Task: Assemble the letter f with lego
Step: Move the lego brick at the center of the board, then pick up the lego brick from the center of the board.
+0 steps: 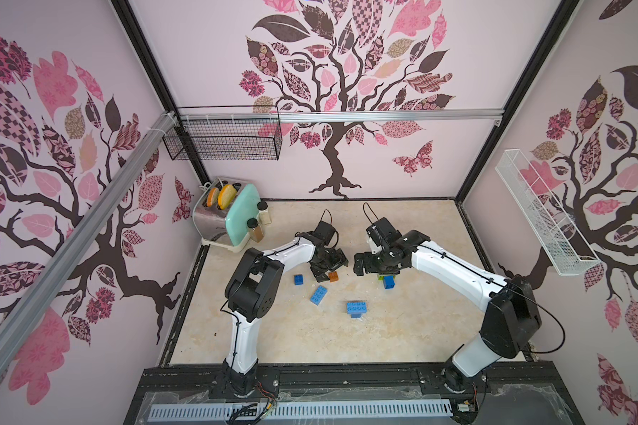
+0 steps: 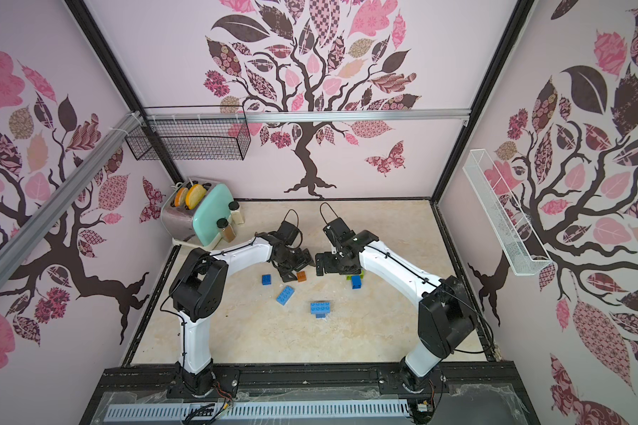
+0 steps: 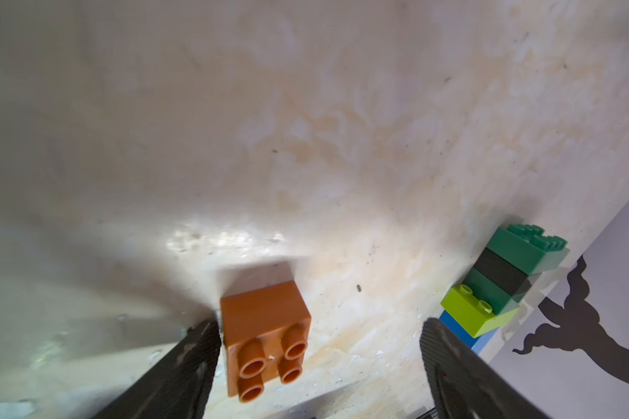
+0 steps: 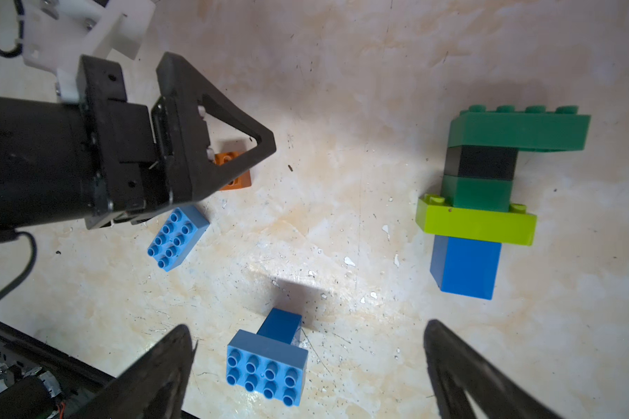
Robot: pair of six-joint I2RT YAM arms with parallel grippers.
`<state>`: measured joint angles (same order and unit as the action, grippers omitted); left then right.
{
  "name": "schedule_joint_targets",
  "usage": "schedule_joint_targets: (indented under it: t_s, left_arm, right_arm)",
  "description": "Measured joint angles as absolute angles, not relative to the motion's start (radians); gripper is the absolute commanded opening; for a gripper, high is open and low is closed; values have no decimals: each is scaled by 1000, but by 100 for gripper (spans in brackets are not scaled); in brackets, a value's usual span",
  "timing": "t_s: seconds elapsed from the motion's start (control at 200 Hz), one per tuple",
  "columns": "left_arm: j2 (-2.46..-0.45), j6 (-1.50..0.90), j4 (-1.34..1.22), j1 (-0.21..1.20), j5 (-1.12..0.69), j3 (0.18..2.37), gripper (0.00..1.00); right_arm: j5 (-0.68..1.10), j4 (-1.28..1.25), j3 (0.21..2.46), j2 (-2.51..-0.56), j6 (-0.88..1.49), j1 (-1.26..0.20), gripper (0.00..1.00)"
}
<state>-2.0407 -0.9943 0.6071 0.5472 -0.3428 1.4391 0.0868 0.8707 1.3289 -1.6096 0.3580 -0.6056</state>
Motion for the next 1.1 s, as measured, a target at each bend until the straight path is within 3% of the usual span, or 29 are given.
schedule_joint_targets:
  t_s: [0.22,0.405,0.52,0.77,0.935,1.1]
  left_arm:
    - [-1980,-943,673,501,-326,1418,95]
    - [-1663,-846,766,346,-296,1271,98]
    - [-1498,-768,831,333,-292,1229,98]
    - [-1238,-706,934,344,-297,1014,98]
    - [-1218,-697,975,332,-299,971,98]
    - [-1221,-683,989,327,-300,968,98]
  right_arm:
    - [87,868,1334,-1638,355,-606,100]
    - [81,830,1359,-1683,327,-640,100]
    - [79,781,1411,-1773,304,-687,99]
    - [81,722,1502,-1940,276,-743,83]
    - [76,709,1556,-2020,269,-744,74]
    - [73,710,1574,-2072,268,-749,71]
